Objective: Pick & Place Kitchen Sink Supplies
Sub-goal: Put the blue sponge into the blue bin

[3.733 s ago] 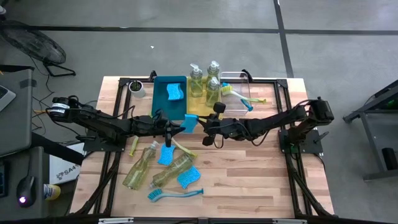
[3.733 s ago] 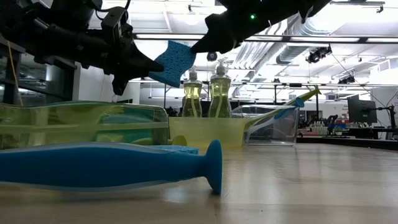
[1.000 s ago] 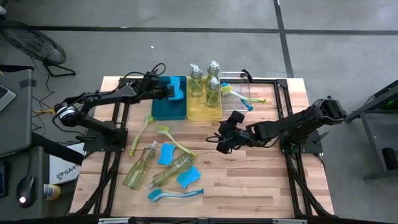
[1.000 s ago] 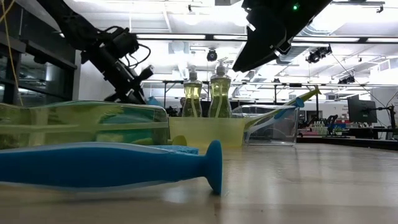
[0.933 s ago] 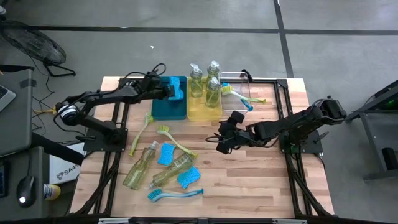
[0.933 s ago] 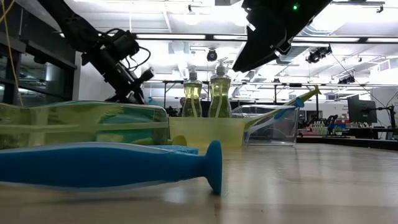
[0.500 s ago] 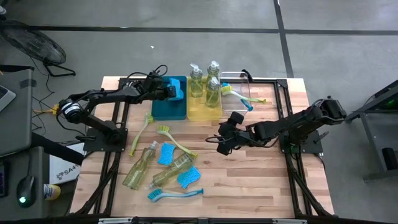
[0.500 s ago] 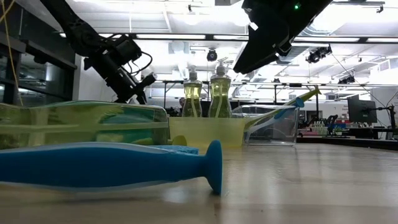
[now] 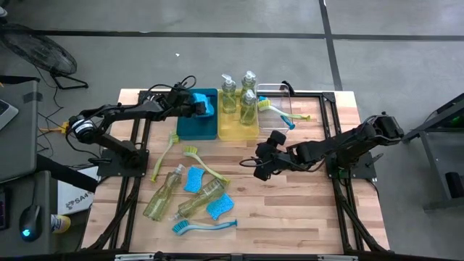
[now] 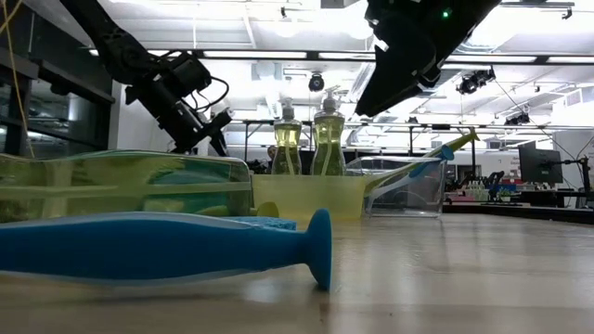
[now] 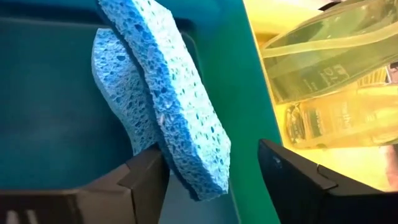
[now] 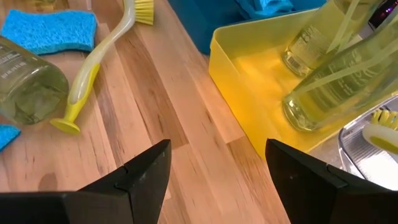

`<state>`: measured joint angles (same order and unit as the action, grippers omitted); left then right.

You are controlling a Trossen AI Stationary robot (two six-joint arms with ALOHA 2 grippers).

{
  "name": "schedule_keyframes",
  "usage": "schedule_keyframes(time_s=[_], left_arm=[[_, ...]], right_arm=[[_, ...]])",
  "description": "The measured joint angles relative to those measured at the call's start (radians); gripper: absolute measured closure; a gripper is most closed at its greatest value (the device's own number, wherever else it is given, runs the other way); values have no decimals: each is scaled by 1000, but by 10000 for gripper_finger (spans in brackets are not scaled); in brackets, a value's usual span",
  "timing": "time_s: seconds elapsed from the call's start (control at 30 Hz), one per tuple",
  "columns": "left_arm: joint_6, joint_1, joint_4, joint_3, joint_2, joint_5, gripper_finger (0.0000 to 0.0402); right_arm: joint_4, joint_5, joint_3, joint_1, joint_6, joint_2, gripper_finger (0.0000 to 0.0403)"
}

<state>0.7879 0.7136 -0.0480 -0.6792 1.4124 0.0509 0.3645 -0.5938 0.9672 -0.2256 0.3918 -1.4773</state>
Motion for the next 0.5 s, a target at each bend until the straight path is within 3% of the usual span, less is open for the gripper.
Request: schedule_keyframes(time_s=[0.5], left_arm=[[-21,0,-9,0,-1,12,158]], right_arm=[[3,0,0,0,12,0,148]])
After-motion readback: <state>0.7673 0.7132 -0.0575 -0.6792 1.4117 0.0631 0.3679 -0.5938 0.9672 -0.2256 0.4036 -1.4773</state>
